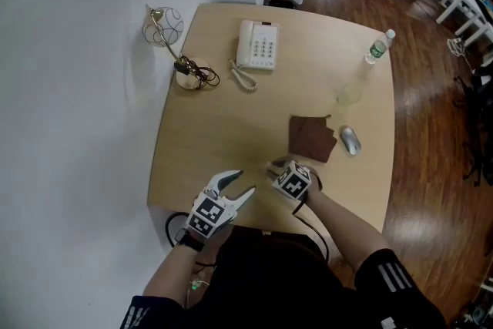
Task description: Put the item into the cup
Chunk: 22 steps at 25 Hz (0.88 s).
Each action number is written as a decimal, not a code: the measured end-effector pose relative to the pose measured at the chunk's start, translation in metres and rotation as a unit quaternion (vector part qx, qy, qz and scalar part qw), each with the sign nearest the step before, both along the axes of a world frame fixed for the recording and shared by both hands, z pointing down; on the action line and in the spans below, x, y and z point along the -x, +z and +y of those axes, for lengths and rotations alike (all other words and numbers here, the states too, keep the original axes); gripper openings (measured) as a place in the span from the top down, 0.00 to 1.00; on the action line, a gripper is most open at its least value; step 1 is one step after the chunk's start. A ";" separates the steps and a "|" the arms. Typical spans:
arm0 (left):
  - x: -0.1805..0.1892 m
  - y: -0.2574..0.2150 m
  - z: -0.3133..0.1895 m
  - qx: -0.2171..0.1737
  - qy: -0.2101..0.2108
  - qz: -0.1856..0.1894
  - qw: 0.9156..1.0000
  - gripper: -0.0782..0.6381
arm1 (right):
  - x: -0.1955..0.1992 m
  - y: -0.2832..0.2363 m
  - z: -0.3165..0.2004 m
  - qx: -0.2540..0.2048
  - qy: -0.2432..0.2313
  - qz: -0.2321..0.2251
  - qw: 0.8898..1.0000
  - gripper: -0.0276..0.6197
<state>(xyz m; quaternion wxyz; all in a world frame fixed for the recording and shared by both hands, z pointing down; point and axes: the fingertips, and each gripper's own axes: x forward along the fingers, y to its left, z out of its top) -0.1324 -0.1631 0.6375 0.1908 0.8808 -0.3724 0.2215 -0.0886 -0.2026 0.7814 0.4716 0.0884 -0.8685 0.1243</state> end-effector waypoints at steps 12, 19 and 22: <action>0.001 0.002 -0.003 0.007 -0.004 0.005 1.000 0.60 | -0.003 0.013 -0.004 0.016 0.025 0.015 0.999 0.94; -0.005 -0.003 -0.010 -0.001 -0.003 0.003 1.000 0.60 | -0.006 -0.019 -0.026 -0.006 0.047 -0.024 0.999 0.94; -0.013 -0.006 -0.016 -0.006 0.003 0.004 1.000 0.60 | -0.016 -0.039 -0.049 -0.020 0.073 -0.045 0.996 0.94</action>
